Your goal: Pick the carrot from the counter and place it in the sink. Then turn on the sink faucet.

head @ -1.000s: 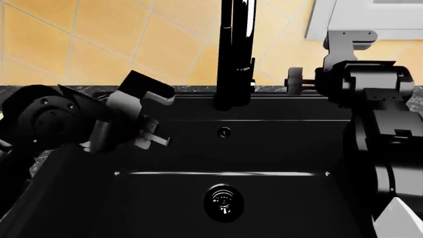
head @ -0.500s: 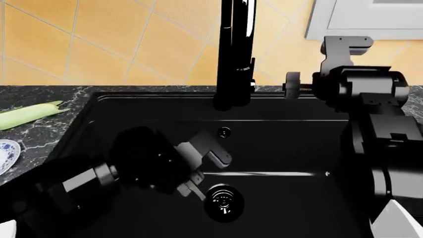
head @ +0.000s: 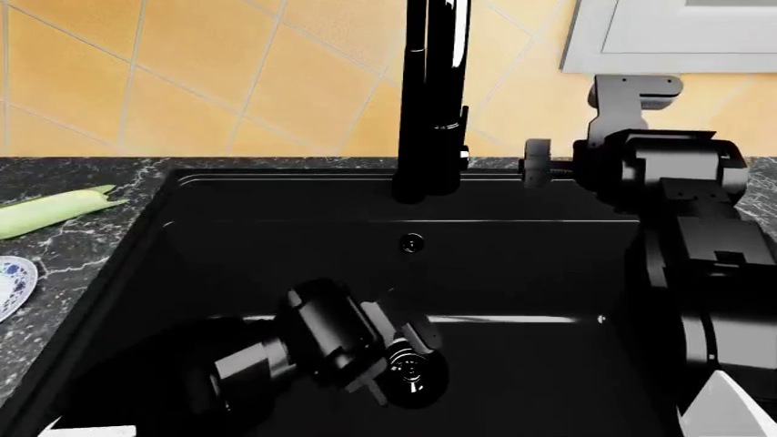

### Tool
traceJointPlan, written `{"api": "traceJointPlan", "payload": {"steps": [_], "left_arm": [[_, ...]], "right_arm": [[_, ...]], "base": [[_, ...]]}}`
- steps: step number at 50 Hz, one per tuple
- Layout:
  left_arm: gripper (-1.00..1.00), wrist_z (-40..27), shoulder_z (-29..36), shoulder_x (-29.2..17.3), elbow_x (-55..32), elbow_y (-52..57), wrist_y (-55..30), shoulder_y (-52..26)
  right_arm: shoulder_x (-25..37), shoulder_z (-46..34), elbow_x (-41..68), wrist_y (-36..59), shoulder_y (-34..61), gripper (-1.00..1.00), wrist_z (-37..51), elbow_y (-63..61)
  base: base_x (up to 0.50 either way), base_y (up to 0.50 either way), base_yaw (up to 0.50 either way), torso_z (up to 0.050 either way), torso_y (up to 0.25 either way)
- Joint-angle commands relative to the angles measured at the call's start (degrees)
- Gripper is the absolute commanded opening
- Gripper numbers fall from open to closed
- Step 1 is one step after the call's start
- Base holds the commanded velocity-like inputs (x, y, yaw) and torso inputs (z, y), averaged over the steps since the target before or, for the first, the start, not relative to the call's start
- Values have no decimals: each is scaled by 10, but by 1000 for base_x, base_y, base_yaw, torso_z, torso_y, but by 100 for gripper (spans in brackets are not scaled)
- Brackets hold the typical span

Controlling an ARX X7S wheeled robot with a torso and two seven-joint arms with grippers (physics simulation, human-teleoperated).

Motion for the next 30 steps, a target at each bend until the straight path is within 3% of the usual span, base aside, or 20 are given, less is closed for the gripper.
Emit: {"api": "traceJointPlan", "payload": {"steps": [1, 2, 18, 20, 25, 30], "left_arm": [[-100, 9, 6, 11, 28, -11, -5, 12], [100, 12, 7, 11, 30, -9, -4, 10], [100, 30, -2, 3, 25, 5, -20, -32], [100, 15, -14, -19, 11, 48, -38, -48], [100, -61, -106, -140, -111, 274, -131, -123], [100, -100, -174, -208, -186, 334, -161, -163]], "right_arm": [[3, 4, 0, -3, -7, 100, 0, 0], [3, 4, 0, -3, -8, 100, 0, 0], [2, 3, -1, 0, -5, 100, 1, 0], [3, 3, -1, -1, -5, 100, 0, 0], [5, 5, 0, -2, -10, 100, 3, 0], [4, 7, 0, -4, -13, 100, 4, 0]], "base": [[0, 0, 0, 0, 0], [0, 0, 0, 0, 0], [0, 0, 0, 0, 0], [0, 0, 0, 0, 0], [0, 0, 0, 0, 0], [0, 0, 0, 0, 0]]}}
